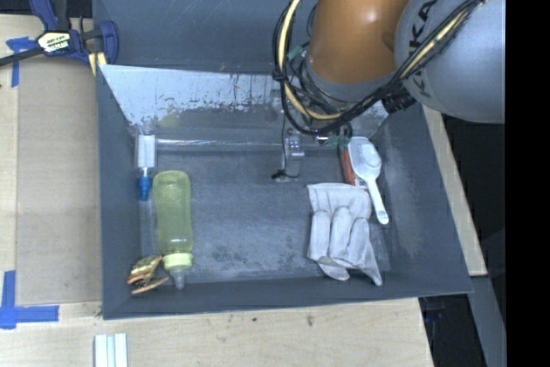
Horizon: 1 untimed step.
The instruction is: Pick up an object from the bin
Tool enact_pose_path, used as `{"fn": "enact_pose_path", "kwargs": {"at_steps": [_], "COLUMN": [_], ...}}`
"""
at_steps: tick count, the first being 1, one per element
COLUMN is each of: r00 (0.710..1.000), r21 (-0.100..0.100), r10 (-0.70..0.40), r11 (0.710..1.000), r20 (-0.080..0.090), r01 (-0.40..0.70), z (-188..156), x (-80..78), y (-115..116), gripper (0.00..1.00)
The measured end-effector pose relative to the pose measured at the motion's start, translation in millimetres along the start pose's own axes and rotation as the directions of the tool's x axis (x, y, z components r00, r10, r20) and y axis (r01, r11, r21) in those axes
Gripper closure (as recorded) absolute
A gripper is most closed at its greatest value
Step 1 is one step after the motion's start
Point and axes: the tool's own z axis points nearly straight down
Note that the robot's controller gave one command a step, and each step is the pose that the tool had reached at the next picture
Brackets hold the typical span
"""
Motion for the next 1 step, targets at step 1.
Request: {"fn": "enact_pose_path", "kwargs": {"at_steps": [1], "r00": [1.000], "r21": [0.000], "r10": [0.001], "r11": [1.000], "r20": [0.008], "r01": [-0.001], "z": [-5.3], "x": [-1.5], "y": [-0.4], "gripper": [0.00]}}
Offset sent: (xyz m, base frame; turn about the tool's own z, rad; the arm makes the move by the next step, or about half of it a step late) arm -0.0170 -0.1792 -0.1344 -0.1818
